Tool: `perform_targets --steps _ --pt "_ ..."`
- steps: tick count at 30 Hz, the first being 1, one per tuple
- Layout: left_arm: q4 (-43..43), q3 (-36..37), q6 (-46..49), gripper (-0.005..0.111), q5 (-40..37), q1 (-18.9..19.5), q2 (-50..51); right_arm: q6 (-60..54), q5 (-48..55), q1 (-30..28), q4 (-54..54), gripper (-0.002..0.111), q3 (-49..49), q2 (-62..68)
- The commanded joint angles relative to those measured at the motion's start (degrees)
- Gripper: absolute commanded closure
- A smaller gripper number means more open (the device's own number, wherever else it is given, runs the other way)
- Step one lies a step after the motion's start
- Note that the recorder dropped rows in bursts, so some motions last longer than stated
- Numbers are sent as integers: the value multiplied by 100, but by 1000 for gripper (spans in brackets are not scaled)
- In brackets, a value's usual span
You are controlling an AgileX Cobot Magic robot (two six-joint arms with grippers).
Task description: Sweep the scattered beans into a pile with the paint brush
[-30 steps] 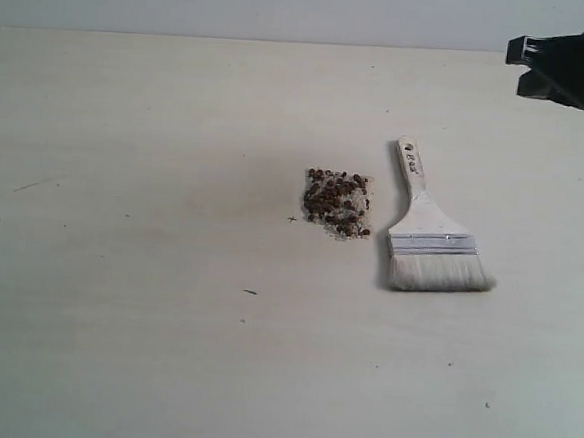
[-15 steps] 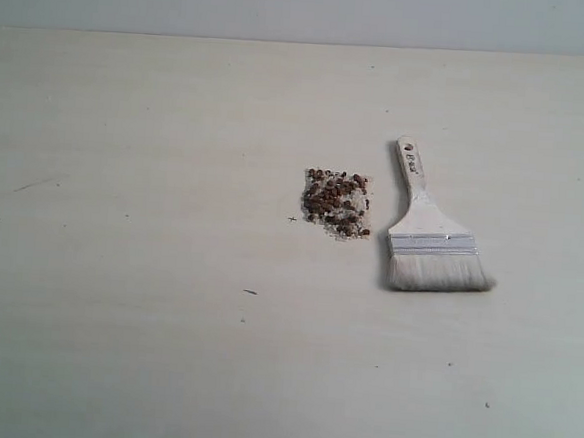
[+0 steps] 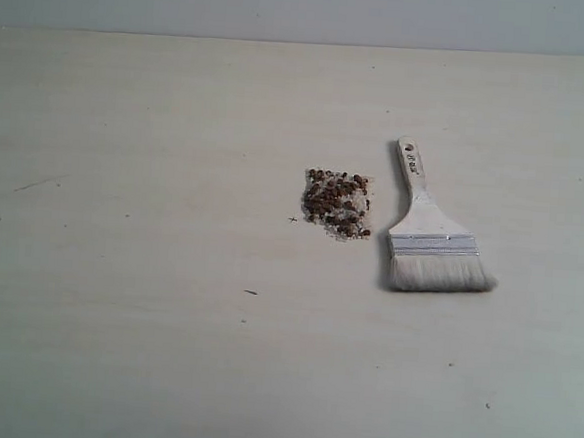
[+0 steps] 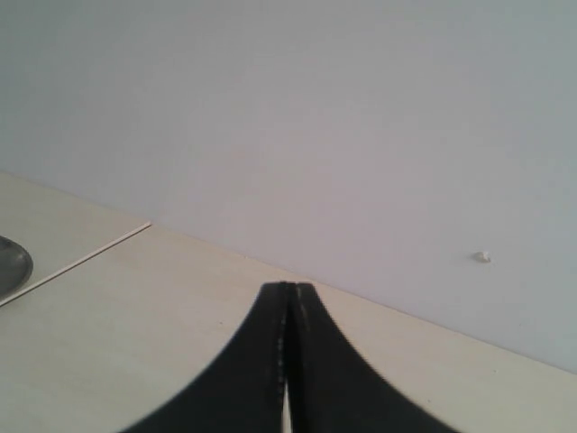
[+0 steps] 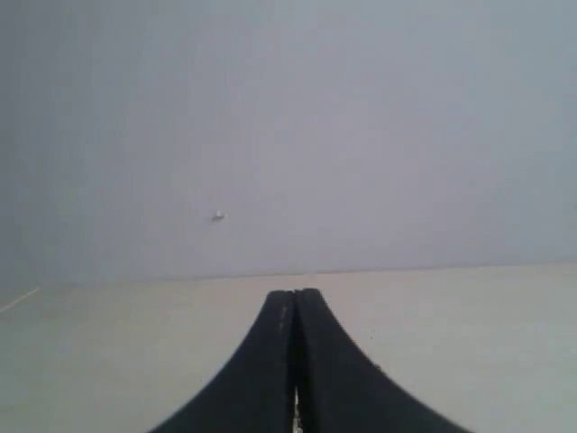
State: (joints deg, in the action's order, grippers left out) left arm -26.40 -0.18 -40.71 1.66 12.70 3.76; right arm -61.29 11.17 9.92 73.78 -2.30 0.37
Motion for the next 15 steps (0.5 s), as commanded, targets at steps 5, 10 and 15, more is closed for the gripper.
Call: perform_targets --steps 5,10,15 --pt "-3 18 12 107 28 -8 -31 53 590 7 -16 108 185 -37" --pt "-3 18 12 107 28 -8 -31 53 630 7 -16 108 185 -37" --pt "-3 18 12 107 28 -8 -31 53 630 7 -16 108 185 -37"
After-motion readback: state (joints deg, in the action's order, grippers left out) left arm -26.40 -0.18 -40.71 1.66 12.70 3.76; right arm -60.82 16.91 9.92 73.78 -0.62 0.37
